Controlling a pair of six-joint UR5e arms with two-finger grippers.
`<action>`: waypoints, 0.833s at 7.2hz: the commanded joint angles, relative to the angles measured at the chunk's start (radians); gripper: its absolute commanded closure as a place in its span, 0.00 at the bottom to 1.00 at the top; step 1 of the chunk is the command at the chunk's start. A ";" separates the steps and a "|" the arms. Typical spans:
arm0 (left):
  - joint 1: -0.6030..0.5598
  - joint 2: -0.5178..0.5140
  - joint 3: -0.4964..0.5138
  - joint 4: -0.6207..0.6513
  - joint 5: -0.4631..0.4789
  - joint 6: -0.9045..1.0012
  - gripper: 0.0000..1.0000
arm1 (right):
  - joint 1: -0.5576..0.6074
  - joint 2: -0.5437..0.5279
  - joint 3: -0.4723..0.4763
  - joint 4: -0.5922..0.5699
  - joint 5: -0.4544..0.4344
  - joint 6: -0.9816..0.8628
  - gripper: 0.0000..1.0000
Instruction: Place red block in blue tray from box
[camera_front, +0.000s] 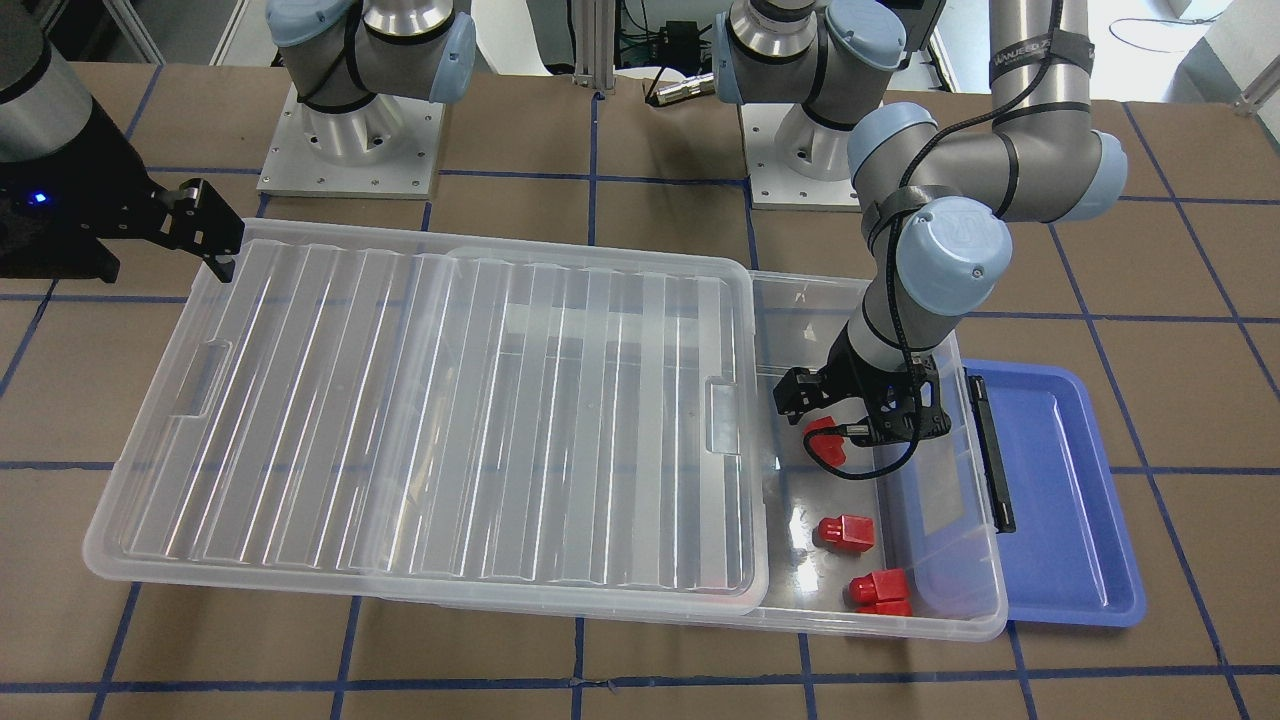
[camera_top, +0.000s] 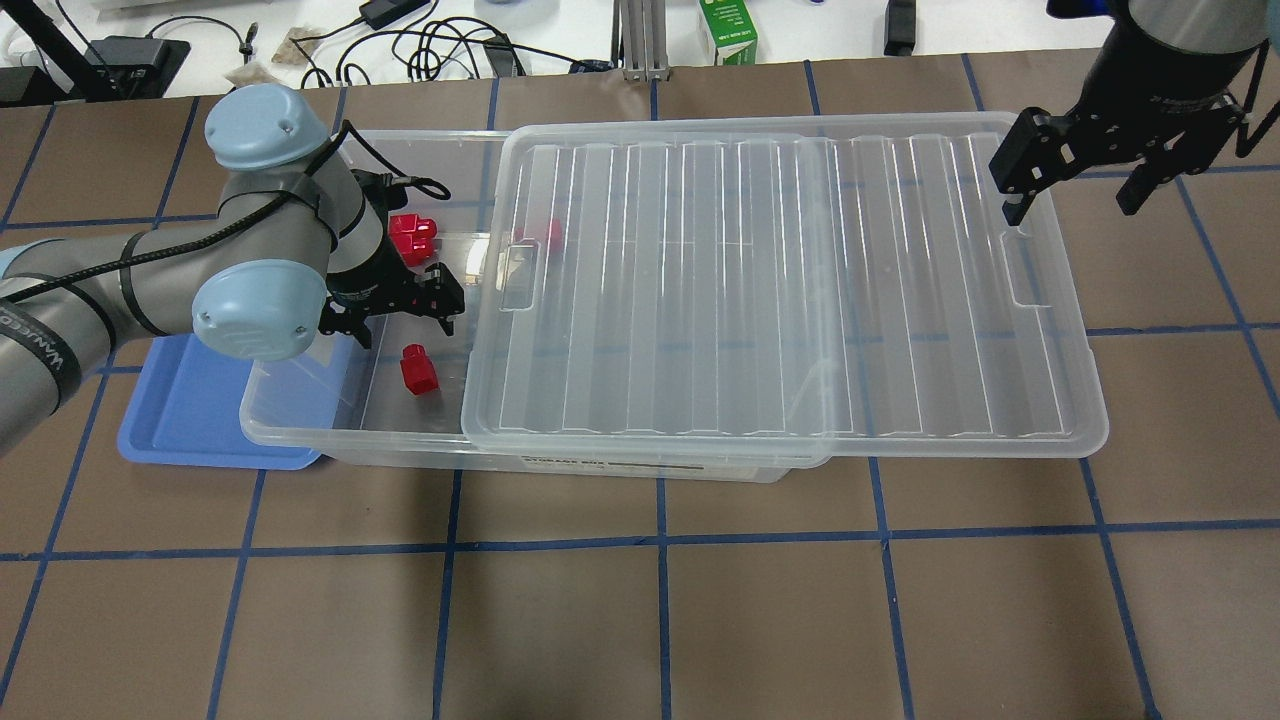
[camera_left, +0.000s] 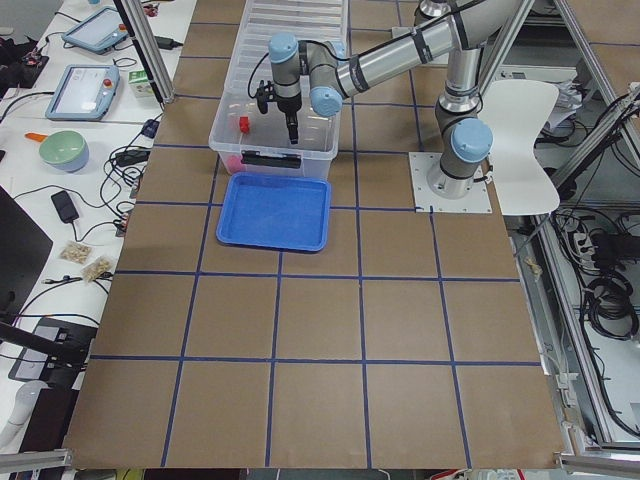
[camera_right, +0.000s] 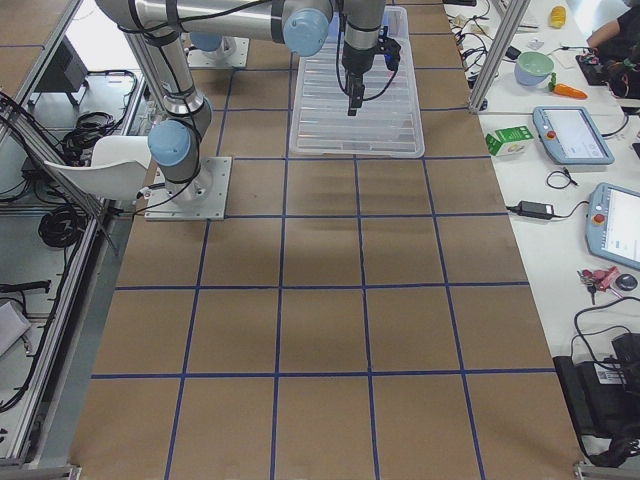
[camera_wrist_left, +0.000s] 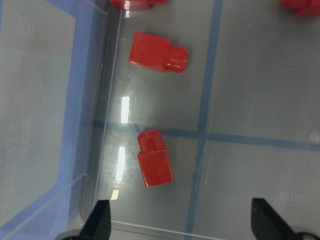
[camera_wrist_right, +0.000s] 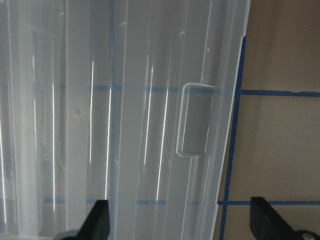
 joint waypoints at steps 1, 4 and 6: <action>0.005 -0.022 -0.023 0.043 0.000 0.006 0.00 | -0.009 0.000 0.017 -0.008 0.000 -0.003 0.00; 0.006 -0.062 -0.030 0.045 0.000 -0.002 0.00 | -0.011 -0.005 0.053 -0.011 -0.002 0.001 0.00; 0.010 -0.074 -0.037 0.048 0.003 -0.004 0.00 | -0.011 -0.005 0.056 -0.005 0.000 0.004 0.00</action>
